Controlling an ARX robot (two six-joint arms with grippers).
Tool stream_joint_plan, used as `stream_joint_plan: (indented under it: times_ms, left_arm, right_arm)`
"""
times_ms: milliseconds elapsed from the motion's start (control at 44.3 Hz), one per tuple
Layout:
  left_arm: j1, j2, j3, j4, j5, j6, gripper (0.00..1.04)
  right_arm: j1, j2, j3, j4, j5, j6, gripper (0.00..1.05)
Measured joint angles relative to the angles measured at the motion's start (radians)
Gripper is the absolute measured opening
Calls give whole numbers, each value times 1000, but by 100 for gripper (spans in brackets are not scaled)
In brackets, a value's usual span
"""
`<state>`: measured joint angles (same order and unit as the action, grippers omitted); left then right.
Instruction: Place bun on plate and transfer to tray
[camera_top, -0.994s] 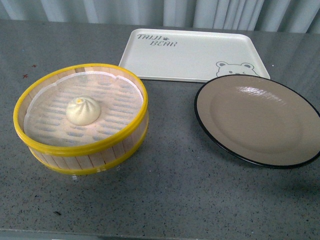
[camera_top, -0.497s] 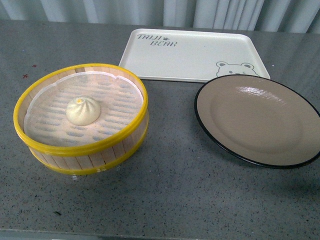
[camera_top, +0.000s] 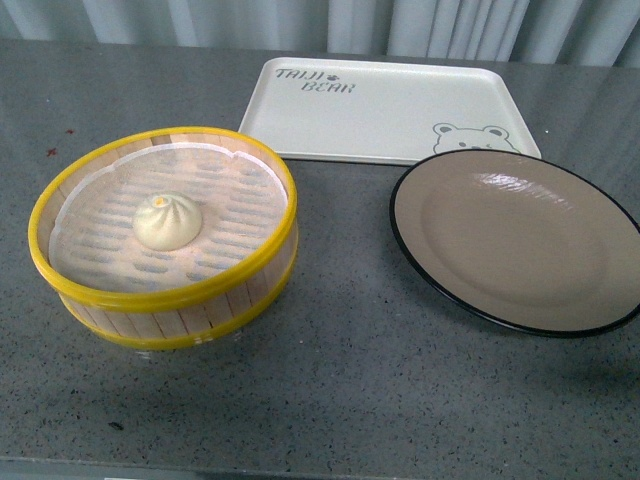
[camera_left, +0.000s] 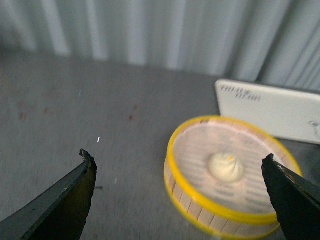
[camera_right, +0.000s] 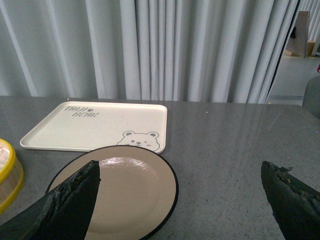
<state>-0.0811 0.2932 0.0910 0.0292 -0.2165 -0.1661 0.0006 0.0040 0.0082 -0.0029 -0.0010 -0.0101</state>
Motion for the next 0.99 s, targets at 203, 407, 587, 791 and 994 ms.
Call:
stream_joint_plan:
  times_ms: [203,407,587,791,994]
  left_arm:
    - [-118,496,216,292,9,-39,98]
    - [-202,1038,553,185,78,-45,98]
    - [-229,1202,696,114,86,-39,98]
    - [-237,1334,828,-47,67,-3,98]
    - [-235,1432,906,-133,69,-8,98]
  right_arm:
    - [0,0,0,0,0,0,96]
    - [0,0,0,0,0,0,96]
    - [0,0,0,0,0,0,96]
    - [0,0,0,0,0,0,96]
    - [0,0,0,0,0,0,96]
